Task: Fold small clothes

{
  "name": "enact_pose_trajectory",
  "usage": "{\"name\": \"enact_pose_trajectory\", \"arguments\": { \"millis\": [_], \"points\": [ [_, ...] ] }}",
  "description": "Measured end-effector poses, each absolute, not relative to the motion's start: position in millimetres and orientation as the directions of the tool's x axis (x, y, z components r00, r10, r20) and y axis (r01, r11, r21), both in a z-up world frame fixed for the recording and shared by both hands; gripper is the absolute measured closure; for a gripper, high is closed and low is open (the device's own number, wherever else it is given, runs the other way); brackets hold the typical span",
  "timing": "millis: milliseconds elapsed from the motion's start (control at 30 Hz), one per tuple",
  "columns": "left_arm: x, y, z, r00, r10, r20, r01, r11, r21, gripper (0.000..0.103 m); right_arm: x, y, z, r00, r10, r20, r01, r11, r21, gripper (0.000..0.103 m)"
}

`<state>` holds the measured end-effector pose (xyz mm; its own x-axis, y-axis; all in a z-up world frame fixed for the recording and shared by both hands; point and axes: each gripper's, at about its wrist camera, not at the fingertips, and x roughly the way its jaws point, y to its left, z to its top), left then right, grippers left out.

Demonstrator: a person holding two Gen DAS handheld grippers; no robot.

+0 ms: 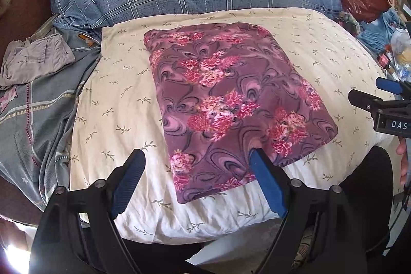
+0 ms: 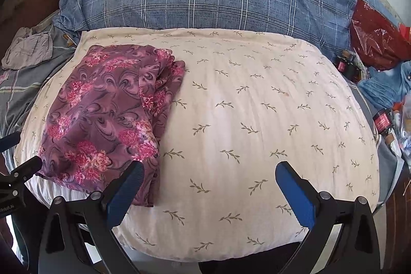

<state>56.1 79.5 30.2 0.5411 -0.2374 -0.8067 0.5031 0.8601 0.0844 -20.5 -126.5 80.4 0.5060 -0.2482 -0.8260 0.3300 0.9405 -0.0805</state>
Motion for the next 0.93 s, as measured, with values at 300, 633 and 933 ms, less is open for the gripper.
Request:
{"name": "enact_pose_trajectory", "arguments": {
  "millis": [300, 633, 933],
  "points": [
    [49, 79, 31, 0.522, -0.278, -0.807, 0.520, 0.853, 0.042, 0.018, -27, -122, 82, 0.506, -0.256, -0.824, 0.329, 0.940, -0.090, 0.000],
    [41, 78, 34, 0.507, -0.335, -0.794, 0.535, 0.845, -0.015, 0.018, -31, -119, 82, 0.501, -0.258, -0.826, 0.325, 0.941, -0.096, 0.000],
    [39, 73, 29, 0.484, -0.332, -0.810, 0.549, 0.836, -0.014, 0.018, -28, -116, 83, 0.517, -0.276, -0.810, 0.298, 0.945, -0.132, 0.000]
  ]
}}
